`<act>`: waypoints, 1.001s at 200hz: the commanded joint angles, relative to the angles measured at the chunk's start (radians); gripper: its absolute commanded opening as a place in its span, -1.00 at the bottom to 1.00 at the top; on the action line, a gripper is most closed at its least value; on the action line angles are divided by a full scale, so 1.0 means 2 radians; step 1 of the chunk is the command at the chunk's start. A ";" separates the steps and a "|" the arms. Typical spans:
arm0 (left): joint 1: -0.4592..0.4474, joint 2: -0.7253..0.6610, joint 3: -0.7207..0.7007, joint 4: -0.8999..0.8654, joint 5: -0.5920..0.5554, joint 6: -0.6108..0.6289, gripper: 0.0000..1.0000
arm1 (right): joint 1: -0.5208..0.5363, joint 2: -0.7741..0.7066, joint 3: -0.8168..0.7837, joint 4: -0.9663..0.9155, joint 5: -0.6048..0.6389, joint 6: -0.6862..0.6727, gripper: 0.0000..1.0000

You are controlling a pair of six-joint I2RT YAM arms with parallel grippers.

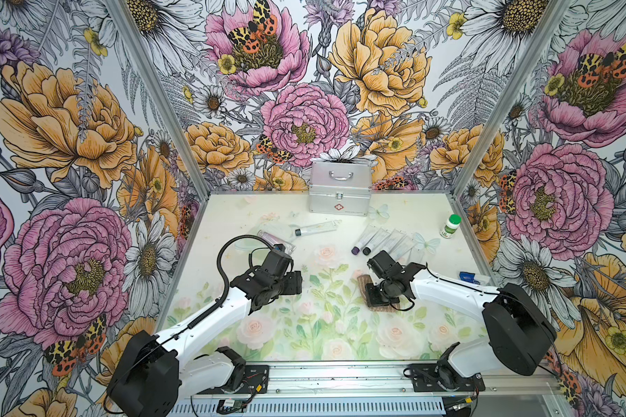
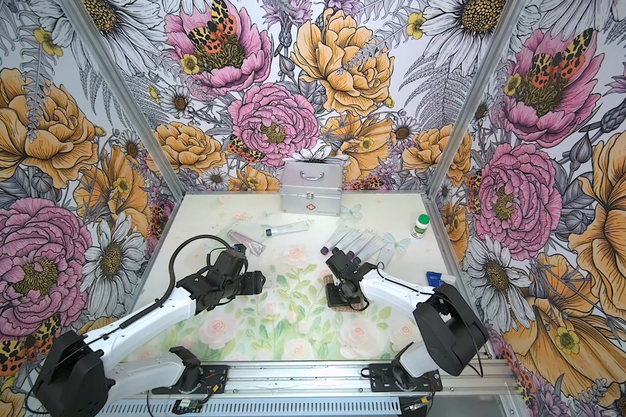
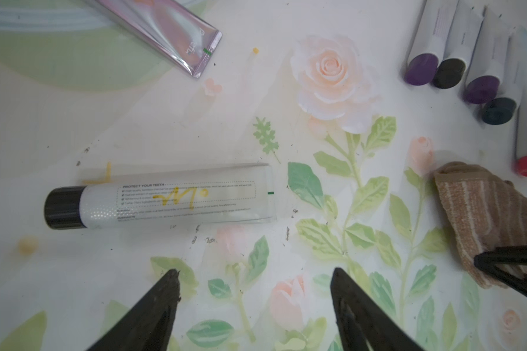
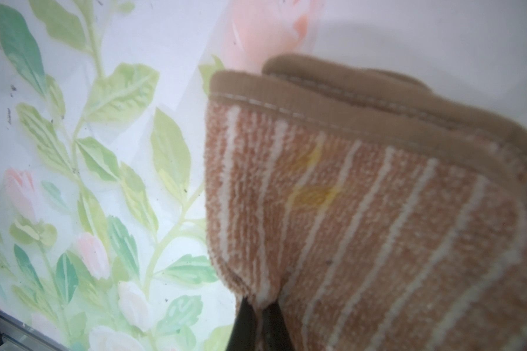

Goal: Wipe the surface of the toothpaste tube
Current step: Move the toothpaste to the center of the board.

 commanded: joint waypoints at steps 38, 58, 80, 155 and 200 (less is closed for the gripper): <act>-0.030 0.055 -0.006 0.040 -0.015 -0.024 0.59 | 0.000 0.005 0.011 0.001 0.001 -0.006 -1.00; -0.030 0.101 0.004 0.062 -0.007 -0.020 0.58 | 0.000 0.002 0.009 0.001 0.002 -0.005 -1.00; -0.030 0.141 0.019 0.075 -0.006 -0.013 0.57 | -0.001 -0.003 0.005 0.001 0.003 -0.005 -1.00; -0.013 0.222 0.059 0.096 0.011 0.008 0.56 | -0.003 -0.005 -0.002 0.001 0.006 -0.007 -1.00; -0.007 0.262 0.092 0.100 0.018 0.022 0.56 | -0.004 -0.001 -0.002 0.002 0.007 -0.007 -1.00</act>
